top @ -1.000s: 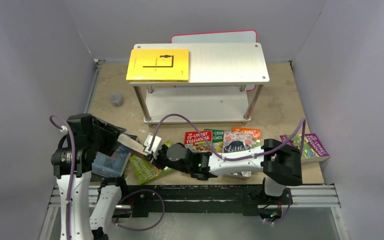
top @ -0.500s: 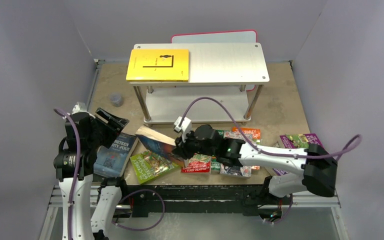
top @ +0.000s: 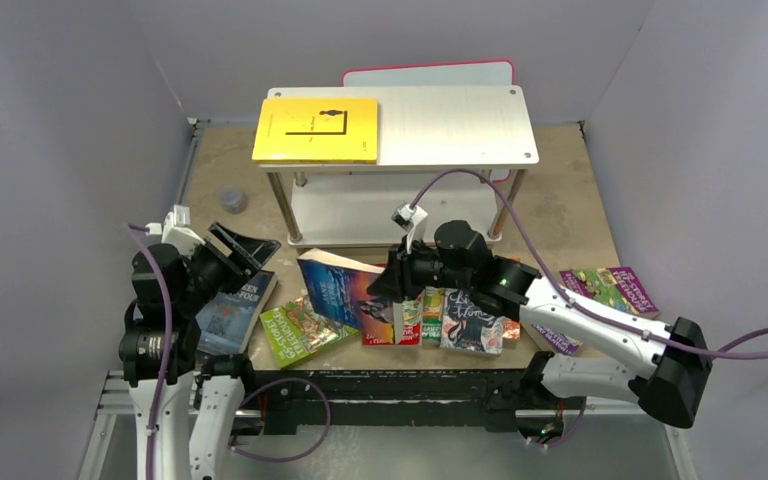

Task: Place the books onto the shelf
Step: Pick up the book from the center of the board.

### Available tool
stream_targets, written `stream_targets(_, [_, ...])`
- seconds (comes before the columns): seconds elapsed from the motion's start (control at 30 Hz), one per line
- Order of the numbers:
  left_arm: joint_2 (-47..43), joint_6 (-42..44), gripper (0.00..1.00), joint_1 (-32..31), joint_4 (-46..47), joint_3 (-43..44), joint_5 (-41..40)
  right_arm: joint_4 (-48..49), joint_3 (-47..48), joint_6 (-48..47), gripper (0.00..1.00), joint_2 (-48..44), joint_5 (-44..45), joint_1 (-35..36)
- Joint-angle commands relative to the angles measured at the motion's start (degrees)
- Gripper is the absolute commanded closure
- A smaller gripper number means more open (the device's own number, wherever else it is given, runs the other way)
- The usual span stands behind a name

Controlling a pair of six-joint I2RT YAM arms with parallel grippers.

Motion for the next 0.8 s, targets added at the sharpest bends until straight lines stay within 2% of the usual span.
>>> stream_targets(0.0, [-0.3, 2.8, 0.36, 0.1, 4.9, -1.1, 7.4, 7.6, 8.6, 11.0, 1.00, -4.3, -5.6, -2.3])
stream_targets(0.2, [-2.4, 2.0, 0.35, 0.1, 8.0, -3.4, 14.6, 10.2, 12.3, 18.6, 1.00, -5.7, -8.2, -4.4])
stream_targets(0.3, [-3.8, 3.0, 0.31, 0.1, 7.8, -3.3, 17.1, 12.0, 14.1, 21.3, 1.00, -6.5, -8.9, -4.7])
stream_targets(0.5, [-4.0, 5.3, 0.28, -0.9, 6.2, -2.4, 17.1, 16.1, 18.0, 26.2, 1.00, -7.3, -12.1, -4.8])
stream_targets(0.67, [-3.3, 5.2, 0.28, -1.6, 8.5, -0.2, 18.7, 17.8, 20.4, 28.3, 1.00, -7.0, -15.7, -4.8])
stream_targets(0.77, [-3.2, 2.8, 0.28, -1.8, 12.9, 1.1, 21.7, 18.2, 20.4, 29.1, 1.00, -7.4, -16.1, -4.8])
